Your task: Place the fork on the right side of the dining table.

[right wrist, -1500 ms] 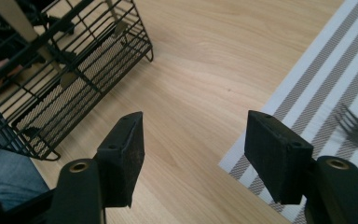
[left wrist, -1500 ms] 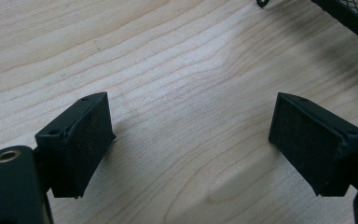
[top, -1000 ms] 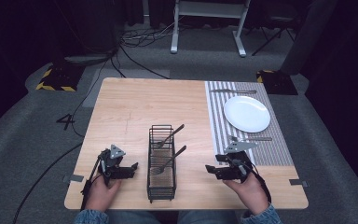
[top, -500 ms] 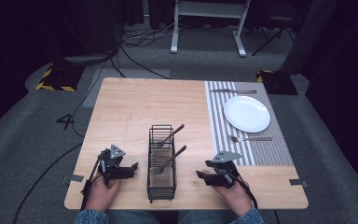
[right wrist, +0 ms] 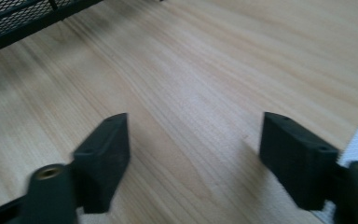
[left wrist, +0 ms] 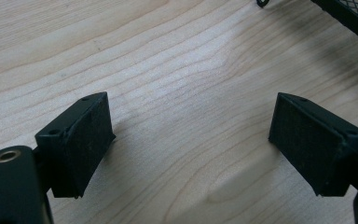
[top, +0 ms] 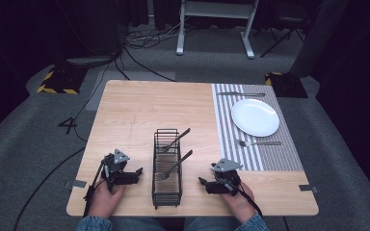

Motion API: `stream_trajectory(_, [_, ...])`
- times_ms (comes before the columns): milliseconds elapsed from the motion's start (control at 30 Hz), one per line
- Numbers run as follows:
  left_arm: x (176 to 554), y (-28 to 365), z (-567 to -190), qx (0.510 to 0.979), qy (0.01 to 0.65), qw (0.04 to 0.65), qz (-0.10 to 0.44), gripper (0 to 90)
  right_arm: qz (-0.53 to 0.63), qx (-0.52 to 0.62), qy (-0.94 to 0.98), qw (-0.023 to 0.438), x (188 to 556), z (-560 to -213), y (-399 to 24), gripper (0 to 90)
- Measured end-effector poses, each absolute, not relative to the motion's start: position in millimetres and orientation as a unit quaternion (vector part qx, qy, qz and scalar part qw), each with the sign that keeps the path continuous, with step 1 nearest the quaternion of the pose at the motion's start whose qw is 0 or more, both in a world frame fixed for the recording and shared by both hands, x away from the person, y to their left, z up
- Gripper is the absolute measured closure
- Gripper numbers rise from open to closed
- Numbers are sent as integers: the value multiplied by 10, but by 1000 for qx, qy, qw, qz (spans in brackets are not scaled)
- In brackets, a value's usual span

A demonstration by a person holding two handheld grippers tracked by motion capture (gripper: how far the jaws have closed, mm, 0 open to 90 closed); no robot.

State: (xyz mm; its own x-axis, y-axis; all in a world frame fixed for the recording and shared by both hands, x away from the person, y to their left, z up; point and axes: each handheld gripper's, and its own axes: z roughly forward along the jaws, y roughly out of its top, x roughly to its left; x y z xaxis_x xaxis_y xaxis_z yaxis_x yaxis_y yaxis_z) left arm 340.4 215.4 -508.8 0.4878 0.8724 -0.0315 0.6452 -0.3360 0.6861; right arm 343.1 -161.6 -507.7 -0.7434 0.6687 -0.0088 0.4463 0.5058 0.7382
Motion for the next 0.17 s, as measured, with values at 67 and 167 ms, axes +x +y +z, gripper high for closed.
stream_trajectory(67, [3404, 2154, -5088, 798, 475, 326, 174, 134, 372, 325, 857, 151, 3430, -5078, -1606, 169])
stream_trajectory(167, [3404, 2154, -5089, 798, 475, 326, 174, 134, 366, 342, 852, 155, 3429, -5082, -1595, 120])
